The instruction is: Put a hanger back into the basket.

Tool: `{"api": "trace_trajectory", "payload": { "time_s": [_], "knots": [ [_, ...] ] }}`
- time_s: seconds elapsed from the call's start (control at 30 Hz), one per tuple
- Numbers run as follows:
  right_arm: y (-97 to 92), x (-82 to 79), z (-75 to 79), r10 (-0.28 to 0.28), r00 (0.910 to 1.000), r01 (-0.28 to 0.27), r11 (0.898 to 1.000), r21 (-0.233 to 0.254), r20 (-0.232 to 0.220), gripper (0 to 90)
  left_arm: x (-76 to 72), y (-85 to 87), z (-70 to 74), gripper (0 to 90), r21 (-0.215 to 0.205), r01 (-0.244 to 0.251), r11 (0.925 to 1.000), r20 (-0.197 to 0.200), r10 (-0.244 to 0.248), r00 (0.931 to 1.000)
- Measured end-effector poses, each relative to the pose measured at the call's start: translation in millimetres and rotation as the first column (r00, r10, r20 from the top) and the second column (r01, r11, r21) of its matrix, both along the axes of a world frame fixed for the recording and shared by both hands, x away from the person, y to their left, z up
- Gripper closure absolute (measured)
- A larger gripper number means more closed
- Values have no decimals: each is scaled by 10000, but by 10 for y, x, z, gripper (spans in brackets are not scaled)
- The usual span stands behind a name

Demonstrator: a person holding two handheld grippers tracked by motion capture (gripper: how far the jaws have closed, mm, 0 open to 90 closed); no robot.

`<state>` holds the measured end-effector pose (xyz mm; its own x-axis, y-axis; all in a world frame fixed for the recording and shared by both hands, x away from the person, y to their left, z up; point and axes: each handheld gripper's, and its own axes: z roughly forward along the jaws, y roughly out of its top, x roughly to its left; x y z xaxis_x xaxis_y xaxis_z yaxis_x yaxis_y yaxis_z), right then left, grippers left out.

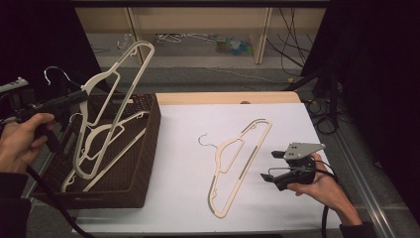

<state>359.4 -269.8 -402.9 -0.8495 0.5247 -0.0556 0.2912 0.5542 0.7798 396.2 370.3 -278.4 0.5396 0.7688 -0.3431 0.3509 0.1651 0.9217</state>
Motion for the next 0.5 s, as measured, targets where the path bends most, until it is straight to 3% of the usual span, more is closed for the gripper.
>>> {"api": "trace_trajectory", "payload": {
  "time_s": [0.27, 0.5],
  "knots": [
    [0, 2, -11, 99, 9999, -99, 9999, -28, -57, 169, 77, 194, -205, 855, 466, 9, 9989, -374, 9, 9993],
    [-5, 4, -20, 65, 10000, -66, 10000, -33, -46, 169, 115, 322, -377, 855, 583, -136, 9982, -859, 186, 9961]
  ]
}}
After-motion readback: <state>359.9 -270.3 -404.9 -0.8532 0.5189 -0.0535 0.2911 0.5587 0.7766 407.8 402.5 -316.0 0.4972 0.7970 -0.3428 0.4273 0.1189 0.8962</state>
